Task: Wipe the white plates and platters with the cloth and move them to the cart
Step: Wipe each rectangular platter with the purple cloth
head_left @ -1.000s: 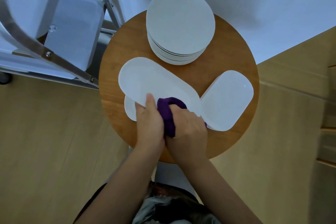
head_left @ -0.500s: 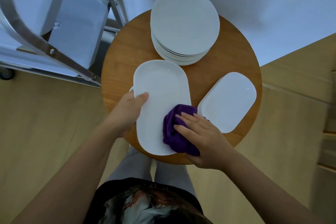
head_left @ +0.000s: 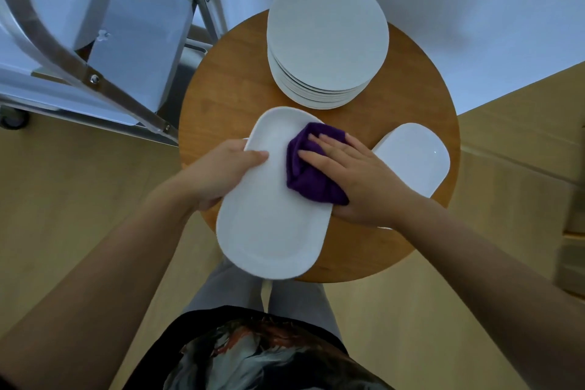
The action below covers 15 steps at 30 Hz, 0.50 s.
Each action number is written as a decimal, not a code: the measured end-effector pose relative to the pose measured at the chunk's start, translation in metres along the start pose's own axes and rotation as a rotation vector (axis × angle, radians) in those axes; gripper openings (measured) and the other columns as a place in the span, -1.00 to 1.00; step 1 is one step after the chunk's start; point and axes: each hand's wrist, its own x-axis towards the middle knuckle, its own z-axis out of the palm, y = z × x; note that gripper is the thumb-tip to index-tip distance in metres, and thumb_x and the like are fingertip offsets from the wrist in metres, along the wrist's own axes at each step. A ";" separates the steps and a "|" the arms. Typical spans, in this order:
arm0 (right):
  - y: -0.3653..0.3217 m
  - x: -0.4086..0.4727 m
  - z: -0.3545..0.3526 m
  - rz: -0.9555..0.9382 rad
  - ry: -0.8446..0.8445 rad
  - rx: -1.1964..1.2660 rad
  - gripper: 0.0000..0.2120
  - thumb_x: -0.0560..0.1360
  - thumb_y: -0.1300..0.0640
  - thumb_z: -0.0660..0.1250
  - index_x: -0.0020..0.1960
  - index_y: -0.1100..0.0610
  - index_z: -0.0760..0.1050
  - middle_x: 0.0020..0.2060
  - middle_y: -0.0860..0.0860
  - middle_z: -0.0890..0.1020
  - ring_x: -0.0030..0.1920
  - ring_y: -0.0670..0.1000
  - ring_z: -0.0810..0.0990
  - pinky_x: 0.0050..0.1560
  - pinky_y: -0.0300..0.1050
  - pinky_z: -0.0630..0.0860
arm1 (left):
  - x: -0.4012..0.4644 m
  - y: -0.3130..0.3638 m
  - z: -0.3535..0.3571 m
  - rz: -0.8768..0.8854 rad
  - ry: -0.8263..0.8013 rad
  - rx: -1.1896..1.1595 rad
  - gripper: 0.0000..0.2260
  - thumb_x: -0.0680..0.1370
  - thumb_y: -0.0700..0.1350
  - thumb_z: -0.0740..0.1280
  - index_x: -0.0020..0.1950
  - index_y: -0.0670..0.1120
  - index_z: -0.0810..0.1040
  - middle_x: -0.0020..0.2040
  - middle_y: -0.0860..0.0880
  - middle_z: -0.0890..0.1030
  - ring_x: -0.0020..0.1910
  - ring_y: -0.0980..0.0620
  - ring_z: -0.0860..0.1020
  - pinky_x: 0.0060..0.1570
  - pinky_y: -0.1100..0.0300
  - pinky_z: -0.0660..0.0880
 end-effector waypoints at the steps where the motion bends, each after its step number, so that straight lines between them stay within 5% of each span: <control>1: -0.004 0.000 0.002 0.024 0.036 0.031 -0.20 0.37 0.00 0.49 0.49 0.04 0.18 0.45 0.05 0.30 0.47 0.09 0.19 0.46 0.04 0.01 | 0.001 0.001 0.001 -0.006 0.059 -0.037 -0.86 0.61 -0.07 0.19 0.01 -0.03 0.54 -0.18 0.02 0.69 -0.21 0.03 0.68 -0.30 0.18 0.57; 7: -0.034 -0.019 0.015 -0.020 0.155 0.100 -0.27 0.28 0.00 0.53 0.37 0.15 0.35 0.23 0.12 0.54 0.25 0.16 0.49 0.23 0.06 0.40 | 0.007 0.002 0.007 -0.095 0.233 -0.206 -0.81 0.59 -0.11 0.25 0.11 -0.19 0.52 -0.05 -0.11 0.66 -0.13 -0.07 0.64 -0.18 0.05 0.55; 10: -0.054 -0.028 0.017 -0.042 0.214 0.136 -0.33 0.32 -0.12 0.43 0.33 0.08 0.29 0.19 0.08 0.57 0.20 0.10 0.52 0.15 -0.04 0.45 | 0.012 0.003 0.009 -0.121 0.290 -0.318 -0.87 0.59 -0.10 0.25 0.08 -0.12 0.48 -0.14 -0.05 0.65 -0.24 -0.02 0.66 -0.36 0.14 0.55; 12: -0.064 -0.030 0.015 -0.036 0.314 0.157 -0.40 0.30 -0.06 0.44 0.26 0.10 0.35 0.09 0.08 0.63 0.11 0.08 0.58 0.05 -0.11 0.49 | 0.013 0.004 0.012 -0.132 0.275 -0.373 -0.85 0.58 -0.05 0.26 0.07 -0.10 0.50 -0.19 -0.04 0.68 -0.32 0.01 0.67 -0.43 0.20 0.56; 15: -0.072 -0.029 0.002 0.069 0.457 0.432 -0.55 0.28 0.08 0.48 0.15 0.06 0.50 -0.08 -0.07 0.65 -0.02 -0.06 0.58 -0.10 -0.28 0.49 | 0.012 0.004 0.011 -0.111 0.117 -0.453 -0.58 0.58 0.21 0.15 0.24 -0.05 0.48 0.01 -0.10 0.68 -0.12 -0.04 0.68 -0.26 0.14 0.60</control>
